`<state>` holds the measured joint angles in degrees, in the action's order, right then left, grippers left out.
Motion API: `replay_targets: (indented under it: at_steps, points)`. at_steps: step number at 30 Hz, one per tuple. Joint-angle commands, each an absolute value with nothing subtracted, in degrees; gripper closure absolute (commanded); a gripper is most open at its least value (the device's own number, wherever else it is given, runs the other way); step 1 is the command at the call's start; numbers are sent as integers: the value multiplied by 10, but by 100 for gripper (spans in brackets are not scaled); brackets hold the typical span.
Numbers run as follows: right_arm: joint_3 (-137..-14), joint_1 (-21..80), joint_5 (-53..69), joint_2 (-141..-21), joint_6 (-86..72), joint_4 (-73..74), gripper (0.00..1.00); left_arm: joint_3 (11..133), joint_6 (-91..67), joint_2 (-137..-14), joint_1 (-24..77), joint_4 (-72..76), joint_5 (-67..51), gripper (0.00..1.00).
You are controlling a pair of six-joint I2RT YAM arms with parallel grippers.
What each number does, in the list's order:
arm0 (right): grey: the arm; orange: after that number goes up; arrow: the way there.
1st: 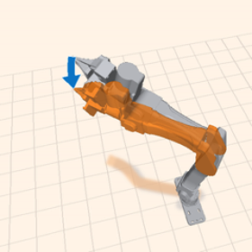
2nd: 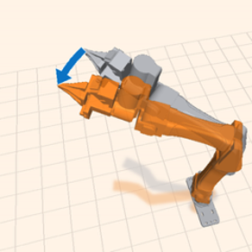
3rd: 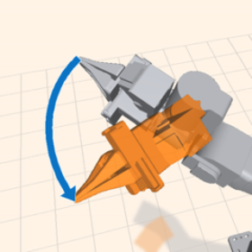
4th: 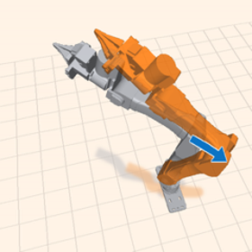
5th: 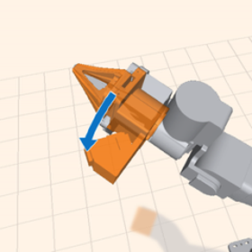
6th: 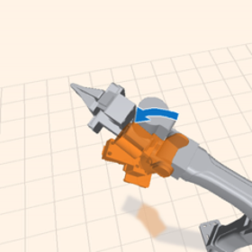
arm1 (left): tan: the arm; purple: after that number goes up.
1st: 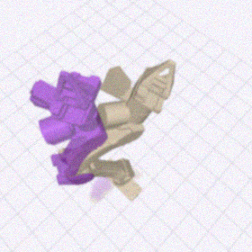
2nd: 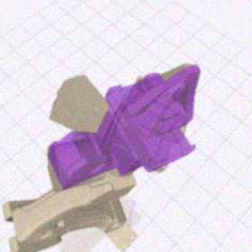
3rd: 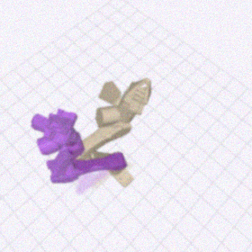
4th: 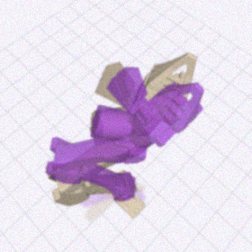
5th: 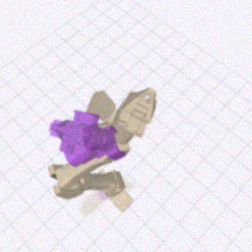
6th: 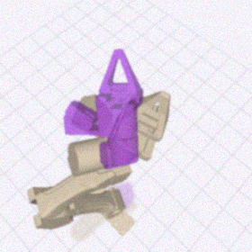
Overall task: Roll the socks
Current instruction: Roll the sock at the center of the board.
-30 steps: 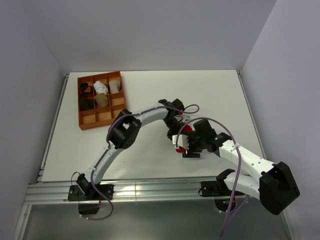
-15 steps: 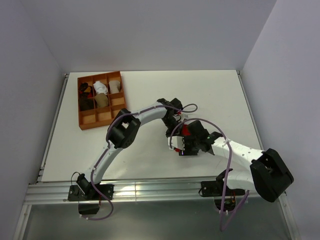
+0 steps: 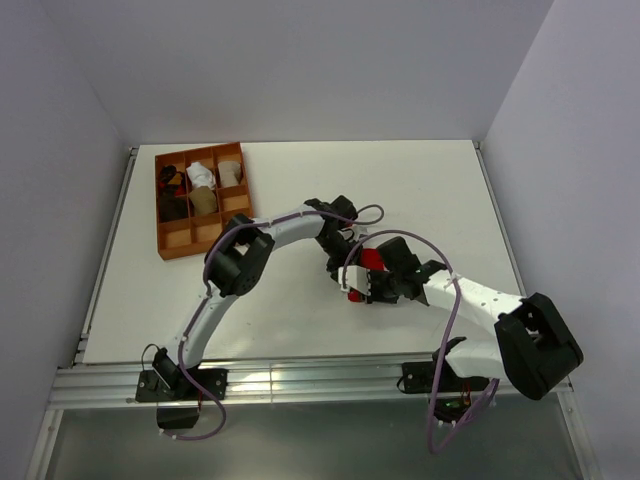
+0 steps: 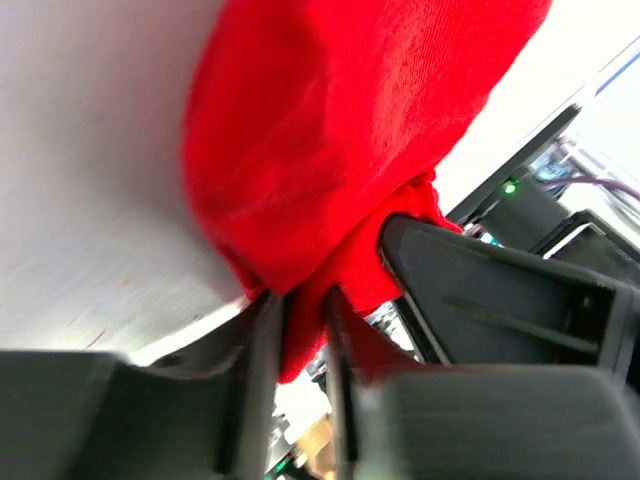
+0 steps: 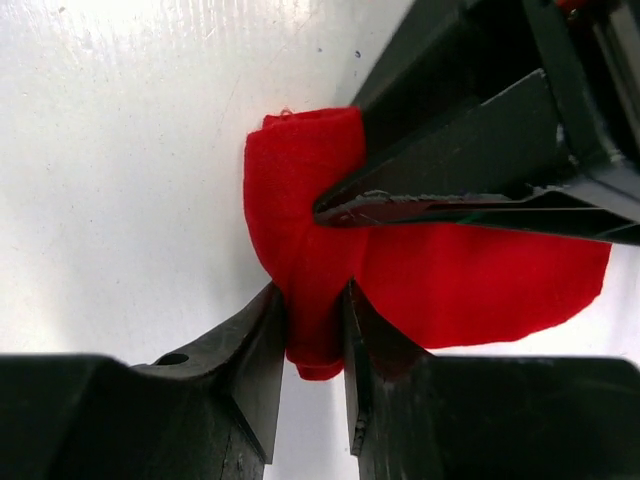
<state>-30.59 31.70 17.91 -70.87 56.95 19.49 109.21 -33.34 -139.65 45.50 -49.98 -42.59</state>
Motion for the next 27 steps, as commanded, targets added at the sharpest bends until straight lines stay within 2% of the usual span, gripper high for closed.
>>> replay_targets:
  at_steps: [1, 7, 14, 27]
  points:
    - [-321, 285, 206, -710, 587, 231, 78, 1036, -370, -1379, 431, -405, -315, 67]
    - [-341, 271, 224, -723, 601, 255, 77, 1077, -395, -1345, 415, -374, -279, 61]
    - [-360, 272, 234, -739, 599, 264, 77, 1186, -352, -1397, 392, -448, -194, 53]
    - [-378, 271, 229, -755, 596, 269, 77, 1172, -230, -1409, 418, -420, -299, 45]
